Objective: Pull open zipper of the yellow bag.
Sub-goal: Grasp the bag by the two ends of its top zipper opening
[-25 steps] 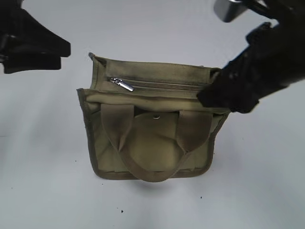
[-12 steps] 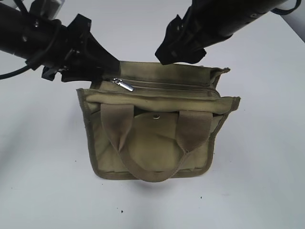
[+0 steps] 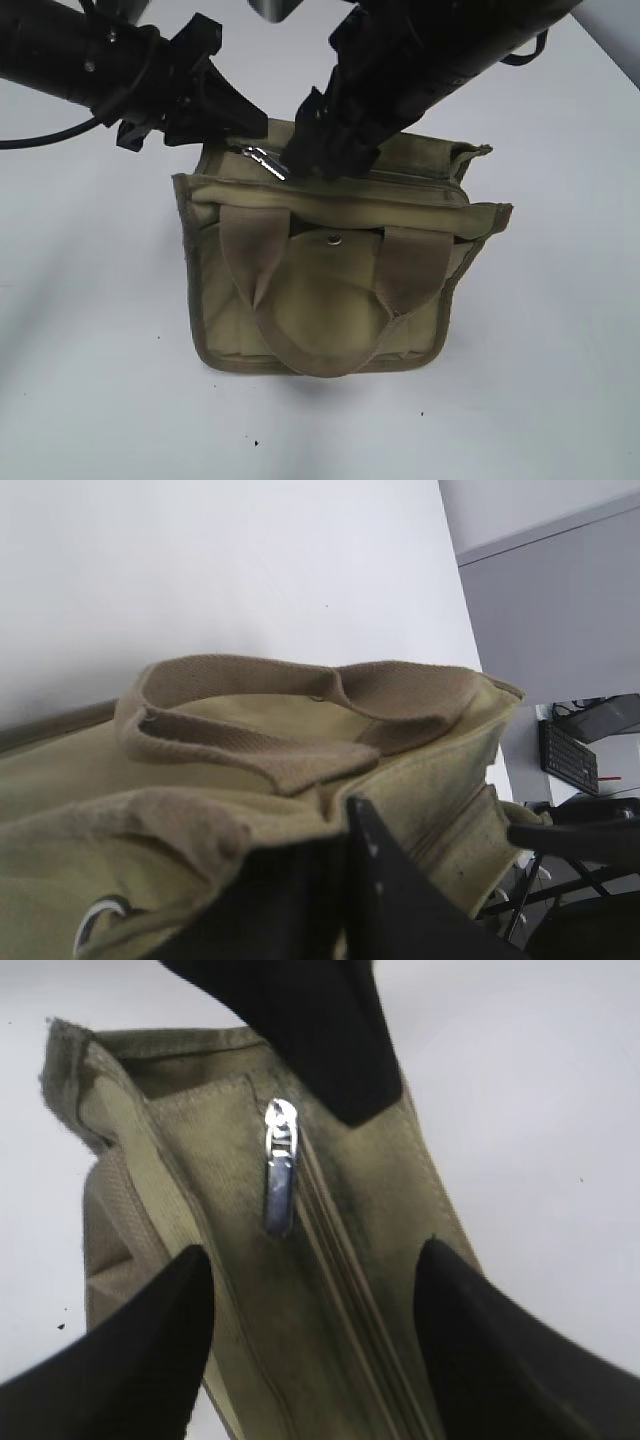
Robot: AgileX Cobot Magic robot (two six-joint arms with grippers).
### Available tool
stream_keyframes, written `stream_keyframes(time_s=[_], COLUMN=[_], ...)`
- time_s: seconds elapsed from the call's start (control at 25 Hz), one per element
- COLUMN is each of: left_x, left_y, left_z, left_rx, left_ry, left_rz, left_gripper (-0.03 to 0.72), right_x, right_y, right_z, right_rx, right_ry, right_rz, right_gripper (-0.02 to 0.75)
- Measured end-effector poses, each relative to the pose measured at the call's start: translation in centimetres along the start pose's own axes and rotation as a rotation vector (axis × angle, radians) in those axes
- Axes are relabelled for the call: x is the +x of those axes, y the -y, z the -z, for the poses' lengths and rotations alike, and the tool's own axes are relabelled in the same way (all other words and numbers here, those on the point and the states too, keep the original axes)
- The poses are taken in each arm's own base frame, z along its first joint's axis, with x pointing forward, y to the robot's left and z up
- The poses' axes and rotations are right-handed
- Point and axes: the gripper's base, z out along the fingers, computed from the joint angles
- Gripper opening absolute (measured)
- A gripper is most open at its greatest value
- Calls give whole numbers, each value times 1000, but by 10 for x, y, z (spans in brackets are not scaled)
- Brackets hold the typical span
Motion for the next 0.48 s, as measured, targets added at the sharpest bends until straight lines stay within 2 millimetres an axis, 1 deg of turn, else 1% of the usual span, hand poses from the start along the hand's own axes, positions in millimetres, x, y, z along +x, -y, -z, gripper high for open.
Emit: stream_keyframes(time_s=[0.04, 0.08, 0.12, 0.28, 0.48], left_x=[-1, -1, 0, 1, 1], left_y=[1, 2, 2, 2, 3], left_z=[1, 1, 1, 0, 0], left_rx=[3, 6, 12, 17, 18], left_ry=[-1, -4, -15, -25, -25], left_rz=[-4, -5, -5, -5, -4], left_gripper=[64, 37, 29, 25, 25], right_x=[-2, -2, -2, -1, -2], right_y=[-2, -3, -4, -2, -2], right_z=[-3, -6, -10, -21, -24], right_rx=[-2, -2, -2, 8, 5], right_ry=[5, 5, 5, 6, 24], right_rz=[15, 23, 26, 26, 4], right_gripper=[489, 480, 463, 396, 382])
